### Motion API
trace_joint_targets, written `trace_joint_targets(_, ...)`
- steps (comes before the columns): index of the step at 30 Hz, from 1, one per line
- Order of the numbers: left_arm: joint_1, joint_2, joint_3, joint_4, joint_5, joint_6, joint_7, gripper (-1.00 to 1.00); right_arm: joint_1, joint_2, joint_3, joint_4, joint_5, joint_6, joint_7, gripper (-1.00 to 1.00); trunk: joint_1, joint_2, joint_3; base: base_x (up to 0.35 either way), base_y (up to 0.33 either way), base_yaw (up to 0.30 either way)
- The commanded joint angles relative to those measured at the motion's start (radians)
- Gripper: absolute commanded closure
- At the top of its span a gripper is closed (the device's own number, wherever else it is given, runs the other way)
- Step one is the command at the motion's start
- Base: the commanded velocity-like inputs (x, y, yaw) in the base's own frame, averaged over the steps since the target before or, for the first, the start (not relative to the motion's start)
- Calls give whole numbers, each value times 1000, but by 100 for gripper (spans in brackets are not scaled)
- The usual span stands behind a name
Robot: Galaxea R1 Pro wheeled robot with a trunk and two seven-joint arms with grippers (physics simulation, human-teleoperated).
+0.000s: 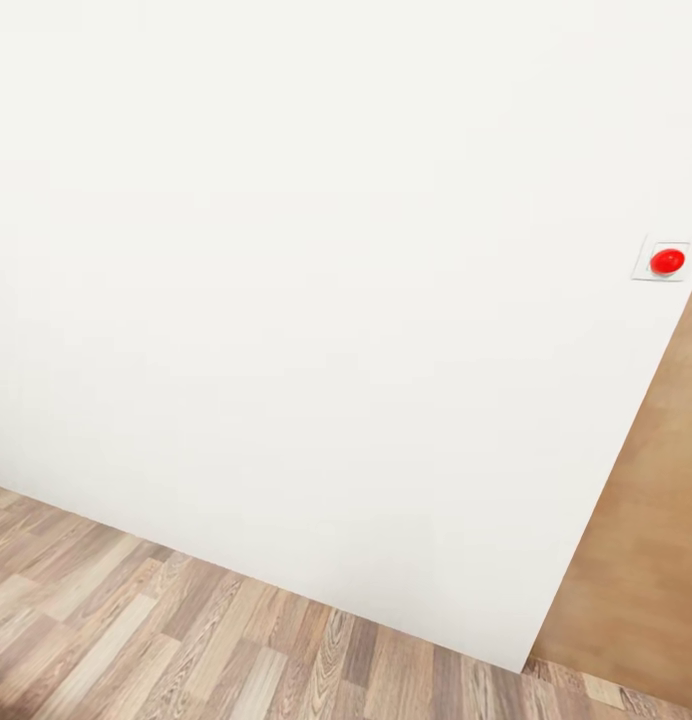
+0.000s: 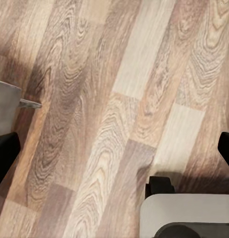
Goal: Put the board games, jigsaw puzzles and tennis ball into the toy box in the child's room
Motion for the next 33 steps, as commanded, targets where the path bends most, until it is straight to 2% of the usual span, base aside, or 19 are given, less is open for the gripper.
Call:
trace_joint_targets(1,-1,2,0,5,1,-25,0,-100,0,1,-3,-2,-3,-7,-4,-100,-4,6,2,0,0,0)
trace_joint_targets(6,-1,6,-3,40,2,-64,-3,-100,0,4,-1,-1,0,-28,-6,-100,-23,41,18,0,0,0)
trace_joint_targets(14,-1,2,-7,48,-3,-72,-1,-100,0,8,0,4,1,-34,-5,-100,-54,97,43,0,0,8)
trace_joint_targets(23,-1,-1,-13,48,-9,-73,-1,-100,0,12,0,4,3,-34,-7,-100,-54,97,46,-1,-7,209)
trace_joint_targets(33,0,-3,-15,59,-11,-73,-1,-100,1,13,2,5,5,-34,-8,-100,-54,97,50,-50,-129,272)
